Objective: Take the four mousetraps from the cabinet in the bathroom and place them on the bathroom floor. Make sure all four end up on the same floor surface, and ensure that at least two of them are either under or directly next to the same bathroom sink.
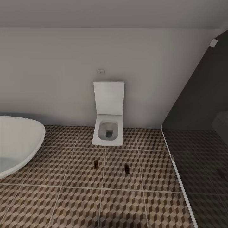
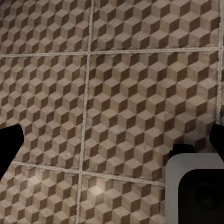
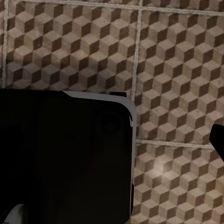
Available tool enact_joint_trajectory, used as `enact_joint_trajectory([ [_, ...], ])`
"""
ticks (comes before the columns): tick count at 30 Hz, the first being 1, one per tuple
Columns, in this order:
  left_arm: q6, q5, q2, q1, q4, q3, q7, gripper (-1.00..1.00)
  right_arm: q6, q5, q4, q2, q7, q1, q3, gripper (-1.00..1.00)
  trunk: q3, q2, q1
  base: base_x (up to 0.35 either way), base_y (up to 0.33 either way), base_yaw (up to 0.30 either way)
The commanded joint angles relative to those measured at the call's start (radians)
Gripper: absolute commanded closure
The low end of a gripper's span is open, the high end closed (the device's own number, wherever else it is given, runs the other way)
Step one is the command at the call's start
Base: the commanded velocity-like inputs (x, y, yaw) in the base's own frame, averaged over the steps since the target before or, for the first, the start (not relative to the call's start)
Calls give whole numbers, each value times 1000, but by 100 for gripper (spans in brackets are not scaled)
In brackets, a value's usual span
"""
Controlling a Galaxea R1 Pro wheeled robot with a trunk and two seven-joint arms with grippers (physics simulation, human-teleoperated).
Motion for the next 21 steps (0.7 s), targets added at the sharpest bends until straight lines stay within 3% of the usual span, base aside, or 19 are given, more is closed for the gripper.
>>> enact_joint_trajectory([
  [1,-4,3,-1,-1,3,-9,4,-100,-3,-4,1,0,4,-1,3,-100,-1,-2,0,0,0,0],
  [21,-4,3,0,-1,3,-9,4,-100,-3,-4,1,0,4,-1,3,-100,-1,-2,0,0,0,0],
])
